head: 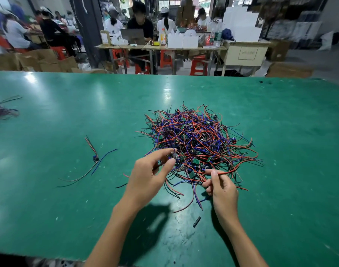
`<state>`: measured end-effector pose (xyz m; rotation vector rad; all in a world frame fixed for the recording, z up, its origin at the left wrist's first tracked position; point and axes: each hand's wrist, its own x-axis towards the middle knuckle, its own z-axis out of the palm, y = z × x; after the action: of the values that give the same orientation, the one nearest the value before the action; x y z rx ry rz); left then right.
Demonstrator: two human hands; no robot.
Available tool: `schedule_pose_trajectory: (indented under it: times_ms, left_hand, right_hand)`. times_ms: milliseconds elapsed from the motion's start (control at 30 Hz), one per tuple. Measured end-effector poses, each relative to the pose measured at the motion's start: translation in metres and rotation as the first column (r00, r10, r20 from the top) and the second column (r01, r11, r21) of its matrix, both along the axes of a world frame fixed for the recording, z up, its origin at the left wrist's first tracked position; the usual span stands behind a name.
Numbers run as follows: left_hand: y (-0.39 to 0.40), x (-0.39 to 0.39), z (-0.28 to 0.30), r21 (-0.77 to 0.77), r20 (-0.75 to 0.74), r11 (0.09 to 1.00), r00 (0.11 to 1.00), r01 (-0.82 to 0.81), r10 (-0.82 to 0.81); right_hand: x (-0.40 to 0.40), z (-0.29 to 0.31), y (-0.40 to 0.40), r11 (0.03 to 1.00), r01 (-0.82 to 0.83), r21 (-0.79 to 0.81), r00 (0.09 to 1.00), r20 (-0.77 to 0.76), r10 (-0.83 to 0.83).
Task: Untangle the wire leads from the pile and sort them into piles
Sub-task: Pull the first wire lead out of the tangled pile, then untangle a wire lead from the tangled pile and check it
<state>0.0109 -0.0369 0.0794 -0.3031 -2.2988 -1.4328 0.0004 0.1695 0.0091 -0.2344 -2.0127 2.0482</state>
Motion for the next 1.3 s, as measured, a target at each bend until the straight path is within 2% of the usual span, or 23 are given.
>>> schedule_pose_trajectory:
  times_ms: [133, 300, 367, 500, 600, 633, 667, 733, 800, 833, 900, 967, 1000, 1100, 1167, 1233, 1300]
  left_hand:
    - [-0.031, -0.018, -0.005, -0.067, -0.041, 0.966, 0.968, -0.251, 0.249]
    - [-0.086, -0.037, -0.023, -0.094, -0.047, 0.869, 0.874, -0.486, 0.484]
    - [-0.105, -0.039, -0.034, -0.132, -0.022, 0.807, 0.816, -0.575, 0.578]
    - [-0.128, -0.031, -0.067, -0.449, 0.113, 0.628, 0.657, -0.636, 0.746]
    - [-0.128, -0.026, -0.07, -0.525, 0.022, 0.512, 0.591, -0.68, 0.807]
    - [-0.122, -0.025, -0.068, -0.524, -0.04, 0.498, 0.604, -0.691, 0.796]
    - [-0.111, -0.023, -0.065, -0.501, -0.101, 0.522, 0.645, -0.69, 0.757]
    - [-0.079, -0.017, -0.057, -0.413, -0.213, 0.677, 0.787, -0.609, 0.578]
    - [-0.043, -0.01, -0.046, -0.348, -0.246, 0.856, 0.919, -0.381, 0.309]
    - [-0.025, -0.008, -0.041, -0.352, -0.205, 0.905, 0.963, -0.237, 0.173]
    - [0.01, -0.004, -0.034, -0.319, 0.035, 0.943, 0.995, 0.096, -0.089]
    - [0.038, -0.003, -0.032, -0.112, 0.311, 0.935, 0.906, 0.336, -0.288]
    - [0.047, -0.003, -0.034, 0.003, 0.376, 0.928, 0.86, 0.372, -0.346]
    - [0.057, -0.006, -0.042, 0.2, 0.38, 0.925, 0.845, 0.322, -0.377]
    - [0.054, -0.006, -0.042, 0.365, 0.369, 0.903, 0.856, 0.224, -0.362]
    - [0.044, -0.007, -0.041, 0.467, 0.352, 0.88, 0.896, 0.082, -0.27]
    - [0.029, -0.01, -0.038, 0.472, 0.333, 0.881, 0.933, -0.039, -0.137]
  right_hand:
    - [0.001, 0.0, 0.001, 1.0, -0.004, 0.021, 1.0, -0.006, 0.004]
    - [0.001, 0.0, 0.002, 0.999, -0.01, 0.046, 1.0, -0.012, 0.01]
    - [0.0, 0.001, 0.001, 0.998, -0.008, 0.056, 1.0, -0.016, 0.009]
    - [-0.001, -0.002, 0.001, 0.997, 0.003, 0.082, 1.0, -0.021, -0.001]
    - [-0.001, -0.002, 0.002, 0.999, -0.01, 0.034, 0.999, -0.035, 0.011]
    - [-0.001, -0.001, 0.003, 0.999, -0.042, -0.011, 0.998, -0.045, 0.042]
    - [0.0, -0.001, 0.004, 0.995, -0.089, -0.047, 0.995, -0.06, 0.086]
    - [-0.001, 0.0, 0.007, 0.979, -0.189, -0.08, 0.98, -0.081, 0.183]
    - [-0.004, 0.0, 0.011, 0.963, -0.248, -0.111, 0.968, -0.081, 0.24]
    - [-0.005, -0.001, 0.012, 0.955, -0.259, -0.141, 0.965, -0.085, 0.249]
    - [-0.007, -0.003, 0.016, 0.942, -0.246, -0.23, 0.969, -0.081, 0.234]
    - [-0.007, -0.005, 0.018, 0.928, -0.213, -0.307, 0.977, -0.061, 0.205]
    - [-0.007, -0.006, 0.017, 0.924, -0.199, -0.328, 0.98, -0.05, 0.193]
    - [-0.005, -0.004, 0.014, 0.95, -0.156, -0.271, 0.988, -0.038, 0.152]
    - [-0.003, -0.001, 0.012, 0.971, -0.136, -0.194, 0.99, -0.068, 0.125]
    - [0.0, 0.002, 0.011, 0.976, -0.169, -0.139, 0.984, -0.077, 0.16]
    - [0.003, 0.004, 0.01, 0.975, -0.205, -0.081, 0.978, -0.059, 0.201]
